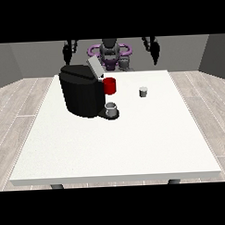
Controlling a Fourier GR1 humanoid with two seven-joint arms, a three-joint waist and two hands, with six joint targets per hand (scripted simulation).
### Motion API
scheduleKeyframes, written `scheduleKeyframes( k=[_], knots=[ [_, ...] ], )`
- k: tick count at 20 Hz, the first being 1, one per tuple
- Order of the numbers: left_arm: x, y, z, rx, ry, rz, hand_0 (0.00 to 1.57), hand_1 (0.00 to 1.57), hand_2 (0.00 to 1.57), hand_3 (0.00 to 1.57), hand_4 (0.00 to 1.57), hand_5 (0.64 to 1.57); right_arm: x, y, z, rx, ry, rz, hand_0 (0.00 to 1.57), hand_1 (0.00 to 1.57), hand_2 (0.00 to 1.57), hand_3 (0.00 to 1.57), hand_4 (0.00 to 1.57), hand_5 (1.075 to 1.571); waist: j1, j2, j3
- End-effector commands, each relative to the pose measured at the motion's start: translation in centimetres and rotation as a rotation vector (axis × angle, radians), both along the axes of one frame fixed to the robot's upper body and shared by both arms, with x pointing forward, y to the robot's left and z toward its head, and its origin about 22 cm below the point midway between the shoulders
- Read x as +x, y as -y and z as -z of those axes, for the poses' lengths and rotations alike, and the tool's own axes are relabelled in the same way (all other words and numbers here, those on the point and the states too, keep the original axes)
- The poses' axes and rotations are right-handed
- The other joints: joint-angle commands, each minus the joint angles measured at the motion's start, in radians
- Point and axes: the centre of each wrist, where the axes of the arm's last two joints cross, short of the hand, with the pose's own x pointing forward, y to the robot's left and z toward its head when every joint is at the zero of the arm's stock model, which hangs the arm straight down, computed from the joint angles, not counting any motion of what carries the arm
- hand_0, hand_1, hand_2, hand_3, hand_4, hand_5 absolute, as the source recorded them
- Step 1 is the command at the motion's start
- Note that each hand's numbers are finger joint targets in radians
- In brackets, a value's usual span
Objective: Insert the coffee pod into the coffee machine and close the lid
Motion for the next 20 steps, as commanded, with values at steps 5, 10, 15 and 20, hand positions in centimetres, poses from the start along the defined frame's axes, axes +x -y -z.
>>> scheduleKeyframes(
  k=[5,10,15,20],
  knots=[
    [-1.5,0.6,1.6,-0.024,0.086,0.067,0.00,0.00,0.00,0.00,0.31,1.571,-1.6,1.1,2.0,-0.010,-0.079,0.015,0.00,0.00,0.00,0.00,0.13,1.571,0.006,-0.033,0.0217],
    [0.3,-1.6,-1.2,0.167,0.111,0.128,0.00,0.00,0.00,0.00,0.00,1.571,0.0,1.7,1.1,0.036,0.093,0.194,0.00,0.00,0.00,0.00,0.09,1.571,-0.007,-0.002,0.0222],
    [3.6,-5.7,-2.9,0.223,0.054,0.054,0.00,0.00,0.00,0.00,0.00,1.571,1.2,0.5,-1.0,0.047,0.143,0.151,0.00,0.00,0.00,0.00,0.22,1.571,-0.079,0.068,0.0216],
    [6.7,-5.5,-2.8,0.239,-0.005,0.041,0.00,0.00,0.00,0.00,0.00,1.571,2.0,-2.2,-1.8,0.057,0.171,0.077,0.00,0.00,0.00,0.00,0.13,1.571,-0.124,0.127,0.0215]
  ],
)
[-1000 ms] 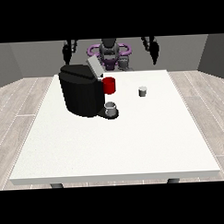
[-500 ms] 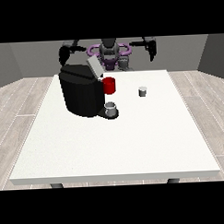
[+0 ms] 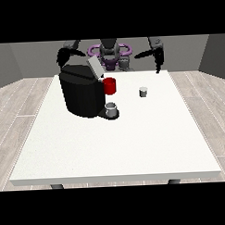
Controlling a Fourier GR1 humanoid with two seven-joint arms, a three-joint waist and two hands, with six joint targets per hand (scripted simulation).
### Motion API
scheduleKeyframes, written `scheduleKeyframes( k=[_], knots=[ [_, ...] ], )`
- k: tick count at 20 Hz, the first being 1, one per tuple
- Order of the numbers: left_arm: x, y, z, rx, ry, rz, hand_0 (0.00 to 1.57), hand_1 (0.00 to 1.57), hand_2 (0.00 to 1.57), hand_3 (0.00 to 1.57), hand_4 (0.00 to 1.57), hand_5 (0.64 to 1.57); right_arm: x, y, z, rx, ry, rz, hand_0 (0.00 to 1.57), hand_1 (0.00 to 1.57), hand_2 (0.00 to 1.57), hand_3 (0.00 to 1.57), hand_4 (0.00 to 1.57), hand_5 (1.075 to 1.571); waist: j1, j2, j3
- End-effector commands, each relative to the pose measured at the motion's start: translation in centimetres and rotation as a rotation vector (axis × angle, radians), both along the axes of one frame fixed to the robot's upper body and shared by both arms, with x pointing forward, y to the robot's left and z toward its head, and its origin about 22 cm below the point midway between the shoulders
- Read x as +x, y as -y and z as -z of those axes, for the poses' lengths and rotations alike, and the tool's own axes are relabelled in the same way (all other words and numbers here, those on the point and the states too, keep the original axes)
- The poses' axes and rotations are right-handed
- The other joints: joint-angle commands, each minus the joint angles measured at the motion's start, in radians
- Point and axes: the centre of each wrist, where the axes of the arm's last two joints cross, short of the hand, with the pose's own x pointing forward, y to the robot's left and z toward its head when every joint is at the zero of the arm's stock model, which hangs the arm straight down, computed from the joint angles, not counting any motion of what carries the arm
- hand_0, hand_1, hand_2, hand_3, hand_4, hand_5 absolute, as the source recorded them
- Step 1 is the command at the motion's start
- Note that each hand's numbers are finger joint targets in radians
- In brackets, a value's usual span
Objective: Insert the coffee pod into the coffee machine and close the lid
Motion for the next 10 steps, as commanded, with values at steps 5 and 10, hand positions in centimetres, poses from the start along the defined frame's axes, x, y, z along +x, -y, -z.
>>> scheduleKeyframes(
  k=[5,10],
  knots=[
    [3.3,-1.4,0.8,0.084,-0.085,-0.026,0.00,0.00,0.00,0.00,0.00,1.571,1.6,-1.1,-1.4,0.006,0.054,0.007,0.00,0.00,0.00,0.00,0.12,1.571,-0.025,0.066,0.0000],
    [4.3,-3.0,2.3,0.097,-0.103,-0.070,0.00,0.00,0.00,0.00,0.00,1.571,1.4,-3.0,-2.3,0.019,0.073,-0.065,0.00,0.00,0.00,0.00,0.26,1.571,-0.060,0.122,-0.0004]
  ],
)
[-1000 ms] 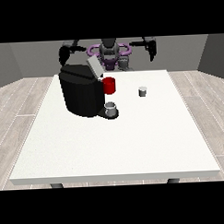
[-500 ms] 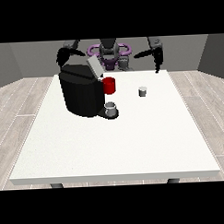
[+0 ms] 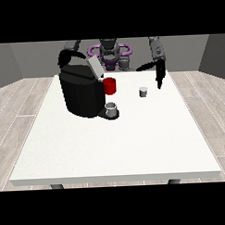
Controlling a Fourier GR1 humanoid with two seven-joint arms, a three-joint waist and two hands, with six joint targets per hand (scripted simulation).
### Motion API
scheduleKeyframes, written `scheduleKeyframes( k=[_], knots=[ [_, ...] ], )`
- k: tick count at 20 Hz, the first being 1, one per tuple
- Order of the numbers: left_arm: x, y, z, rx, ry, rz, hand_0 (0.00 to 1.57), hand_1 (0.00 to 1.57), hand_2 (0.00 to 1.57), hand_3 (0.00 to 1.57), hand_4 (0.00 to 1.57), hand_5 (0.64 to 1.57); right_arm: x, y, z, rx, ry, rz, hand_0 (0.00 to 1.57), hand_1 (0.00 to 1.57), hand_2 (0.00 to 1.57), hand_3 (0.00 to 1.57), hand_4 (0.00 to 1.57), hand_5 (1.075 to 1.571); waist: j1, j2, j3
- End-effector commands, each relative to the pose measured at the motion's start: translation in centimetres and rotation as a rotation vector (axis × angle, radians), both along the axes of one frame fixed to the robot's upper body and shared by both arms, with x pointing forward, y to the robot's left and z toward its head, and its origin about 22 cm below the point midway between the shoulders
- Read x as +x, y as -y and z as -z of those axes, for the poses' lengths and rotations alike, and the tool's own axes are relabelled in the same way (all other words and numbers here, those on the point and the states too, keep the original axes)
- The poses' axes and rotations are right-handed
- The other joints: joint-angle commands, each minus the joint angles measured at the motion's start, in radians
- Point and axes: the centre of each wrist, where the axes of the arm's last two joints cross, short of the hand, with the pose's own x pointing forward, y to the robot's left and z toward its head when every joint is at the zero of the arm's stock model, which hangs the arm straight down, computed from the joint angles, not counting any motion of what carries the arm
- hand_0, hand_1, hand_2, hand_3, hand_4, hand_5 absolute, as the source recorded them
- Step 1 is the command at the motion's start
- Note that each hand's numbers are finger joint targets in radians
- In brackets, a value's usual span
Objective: Insert the coffee pod into the coffee machine and close the lid
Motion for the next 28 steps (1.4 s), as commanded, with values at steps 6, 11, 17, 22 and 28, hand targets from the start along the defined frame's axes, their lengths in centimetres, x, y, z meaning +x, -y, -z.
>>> scheduleKeyframes(
  k=[6,11,17,22,28],
  knots=[
    [2.9,0.1,-0.8,0.118,-0.027,0.021,0.00,0.00,0.00,0.00,0.00,1.571,2.5,1.3,0.2,-0.020,0.015,0.034,0.00,0.00,0.00,0.00,0.40,1.571,0.011,0.089,0.0002],
    [2.1,3.0,3.0,0.205,-0.082,0.072,0.00,0.00,0.46,0.00,0.00,1.571,2.9,-0.5,-0.2,-0.026,-0.084,0.039,0.00,0.00,0.00,0.00,0.39,1.571,0.023,0.035,-0.0002],
    [3.4,2.8,2.4,0.273,-0.180,0.032,0.81,0.81,0.85,0.50,0.00,1.571,3.4,0.3,1.3,-0.046,-0.140,0.047,0.00,0.00,0.00,0.00,0.42,1.571,0.019,0.012,0.0000],
    [1.7,0.7,4.6,0.374,-0.197,0.076,0.58,0.58,0.72,0.47,0.00,1.571,2.8,0.1,1.7,-0.057,-0.126,0.053,0.00,0.00,0.00,0.00,0.43,1.571,0.021,0.001,0.0000],
    [2.7,1.3,3.8,0.492,-0.139,0.088,0.65,0.65,0.79,0.53,0.00,1.571,2.7,0.0,2.8,-0.058,-0.170,0.048,0.00,0.00,0.00,0.00,0.45,1.571,0.024,-0.006,0.0001]
  ],
)
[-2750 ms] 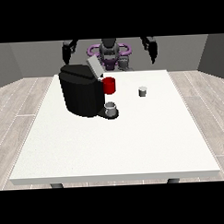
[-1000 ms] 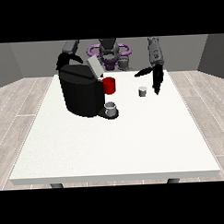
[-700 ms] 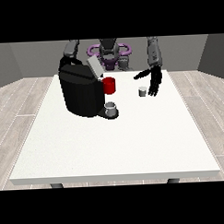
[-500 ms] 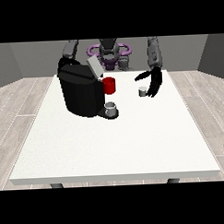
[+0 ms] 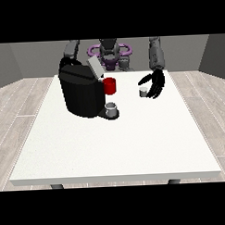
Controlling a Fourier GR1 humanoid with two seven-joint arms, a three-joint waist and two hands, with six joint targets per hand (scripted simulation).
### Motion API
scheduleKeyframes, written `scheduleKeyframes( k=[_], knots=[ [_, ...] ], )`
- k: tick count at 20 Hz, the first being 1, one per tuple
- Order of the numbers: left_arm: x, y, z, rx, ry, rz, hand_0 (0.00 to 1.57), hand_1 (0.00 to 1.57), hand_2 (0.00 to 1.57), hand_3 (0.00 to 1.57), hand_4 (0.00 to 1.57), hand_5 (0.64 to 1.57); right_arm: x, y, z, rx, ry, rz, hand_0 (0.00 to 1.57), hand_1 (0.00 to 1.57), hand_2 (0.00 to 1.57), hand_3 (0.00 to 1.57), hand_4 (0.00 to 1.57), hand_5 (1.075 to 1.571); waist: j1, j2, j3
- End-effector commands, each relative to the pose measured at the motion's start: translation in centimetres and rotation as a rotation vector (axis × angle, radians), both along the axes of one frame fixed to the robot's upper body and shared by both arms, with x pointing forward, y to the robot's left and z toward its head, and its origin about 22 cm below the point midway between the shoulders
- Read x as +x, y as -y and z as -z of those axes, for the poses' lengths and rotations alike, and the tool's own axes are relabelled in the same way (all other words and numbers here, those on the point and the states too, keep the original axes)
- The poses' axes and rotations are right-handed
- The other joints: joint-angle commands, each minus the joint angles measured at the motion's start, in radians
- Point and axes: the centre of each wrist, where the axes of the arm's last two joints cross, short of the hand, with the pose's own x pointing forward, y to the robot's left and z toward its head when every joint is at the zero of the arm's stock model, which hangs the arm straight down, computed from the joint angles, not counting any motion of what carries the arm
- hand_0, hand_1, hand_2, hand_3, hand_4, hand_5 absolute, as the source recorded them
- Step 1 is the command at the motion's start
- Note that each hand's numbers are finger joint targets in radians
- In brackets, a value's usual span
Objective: Insert the coffee pod into the coffee machine and close the lid
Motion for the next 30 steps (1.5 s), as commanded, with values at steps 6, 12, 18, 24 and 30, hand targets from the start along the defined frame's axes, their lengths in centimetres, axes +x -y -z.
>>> scheduleKeyframes(
  k=[6,12,18,24,30],
  knots=[
    [-0.8,0.0,2.4,0.091,0.103,-0.045,0.77,0.77,0.92,0.69,0.35,1.571,-1.2,-1.3,-0.3,0.012,-0.005,-0.003,0.00,0.00,0.00,0.00,0.49,1.571,-0.037,-0.008,-0.0002],
    [1.5,-0.1,-0.3,0.172,0.156,-0.032,0.99,0.99,1.09,0.87,0.29,1.571,-0.4,1.1,0.0,0.021,0.038,-0.034,0.00,0.00,0.00,0.00,0.49,1.571,-0.054,0.043,0.0002],
    [1.4,0.4,0.5,0.227,0.158,0.039,1.17,1.17,1.29,1.18,0.41,1.571,1.0,1.1,-0.3,0.031,0.047,0.017,0.00,0.00,0.00,0.00,0.49,1.571,-0.010,0.061,0.0001],
    [3.9,2.3,-3.4,0.164,0.180,0.185,1.48,1.48,1.47,1.41,0.63,1.571,-0.2,0.4,2.2,0.042,-0.045,0.035,0.00,0.00,0.00,0.00,0.43,1.571,0.008,-0.045,0.0006],
    [5.2,1.2,-6.4,0.110,0.243,0.185,1.29,1.29,1.36,1.34,0.56,1.571,-0.7,0.4,2.8,0.069,-0.041,0.005,0.00,0.00,0.00,0.00,0.50,1.571,-0.030,-0.030,0.0001]
  ],
)
